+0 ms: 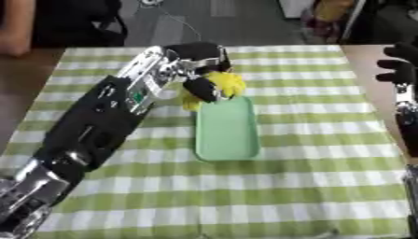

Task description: Pick up objects on the table and place them in the box.

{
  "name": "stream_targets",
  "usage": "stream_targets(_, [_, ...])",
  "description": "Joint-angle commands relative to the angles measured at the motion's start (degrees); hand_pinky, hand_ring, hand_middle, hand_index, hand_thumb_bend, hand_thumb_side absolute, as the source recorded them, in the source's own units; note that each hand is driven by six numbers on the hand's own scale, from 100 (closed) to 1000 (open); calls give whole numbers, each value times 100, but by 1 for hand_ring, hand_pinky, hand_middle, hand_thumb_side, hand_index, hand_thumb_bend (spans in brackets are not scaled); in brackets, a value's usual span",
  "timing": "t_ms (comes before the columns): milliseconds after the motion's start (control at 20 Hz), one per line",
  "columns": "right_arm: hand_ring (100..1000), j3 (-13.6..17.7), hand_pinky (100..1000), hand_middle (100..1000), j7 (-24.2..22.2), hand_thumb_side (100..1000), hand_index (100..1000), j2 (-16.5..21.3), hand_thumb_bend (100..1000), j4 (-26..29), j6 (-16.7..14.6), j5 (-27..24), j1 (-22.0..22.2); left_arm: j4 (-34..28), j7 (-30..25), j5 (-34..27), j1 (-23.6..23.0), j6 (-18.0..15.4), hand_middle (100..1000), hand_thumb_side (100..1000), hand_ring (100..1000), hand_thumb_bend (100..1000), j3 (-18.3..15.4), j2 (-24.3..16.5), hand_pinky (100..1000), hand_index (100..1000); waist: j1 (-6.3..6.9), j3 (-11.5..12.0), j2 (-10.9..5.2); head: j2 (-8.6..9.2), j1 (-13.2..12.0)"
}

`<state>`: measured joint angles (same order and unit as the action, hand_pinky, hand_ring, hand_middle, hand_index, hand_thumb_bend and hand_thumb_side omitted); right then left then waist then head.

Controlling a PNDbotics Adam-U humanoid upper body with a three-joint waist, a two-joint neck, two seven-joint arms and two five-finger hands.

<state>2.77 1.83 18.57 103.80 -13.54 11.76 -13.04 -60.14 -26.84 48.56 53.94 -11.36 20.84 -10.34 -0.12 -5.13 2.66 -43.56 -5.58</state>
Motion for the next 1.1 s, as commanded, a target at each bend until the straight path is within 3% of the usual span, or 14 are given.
stream_targets(50, [752, 1, 679, 776, -35, 840, 880, 29, 100, 99, -5, -33, -128, 25, 90, 126, 22, -107, 147, 450, 100, 100, 8, 85, 100, 264, -34, -20, -40, 89, -65])
stream_targets(200, [752, -4, 679, 776, -47, 841, 880, 22, 100, 103, -7, -39, -138, 106, 211, 234, -51, -270, 307, 597, 128, 100, 30, 156, 100, 407, -50, -36, -29, 95, -75])
stream_targets(250, [752, -1, 679, 776, -46, 841, 880, 21, 100, 104, -7, -39, -138, 124, 249, 269, -74, -351, 289, 591, 101, 100, 41, 168, 100, 393, -52, -39, -29, 96, -79])
stream_targets(300, [752, 1, 679, 776, -44, 841, 880, 20, 100, 105, -6, -39, -136, 147, 271, 303, -95, -427, 454, 691, 359, 349, 48, 176, 231, 531, -52, -41, -28, 98, -79])
stream_targets(350, [752, 5, 679, 776, -42, 841, 880, 20, 100, 104, -5, -38, -133, 175, 271, 345, -120, -519, 513, 713, 454, 462, 56, 185, 315, 586, -53, -40, -27, 101, -75])
stream_targets(400, [752, 6, 679, 776, -41, 841, 880, 19, 100, 104, -5, -37, -131, 203, 270, 388, -138, -599, 629, 740, 550, 599, 53, 192, 409, 685, -53, -39, -26, 102, -73])
stream_targets(500, [752, 8, 679, 776, -40, 842, 880, 17, 100, 104, -5, -35, -130, 249, 271, 470, -170, -750, 759, 769, 670, 734, 41, 208, 499, 766, -54, -33, -22, 103, -68])
stream_targets(600, [752, 8, 679, 776, -39, 841, 880, 16, 100, 105, -6, -35, -128, 278, 304, 525, -185, -866, 806, 788, 732, 804, 26, 219, 552, 799, -56, -30, -19, 102, -66])
stream_targets(1100, [752, 17, 679, 776, -32, 842, 880, 17, 100, 101, -5, -33, -121, 327, 361, 638, -198, -1022, 851, 797, 790, 808, 11, 215, 629, 820, -60, -14, -15, 101, -65])
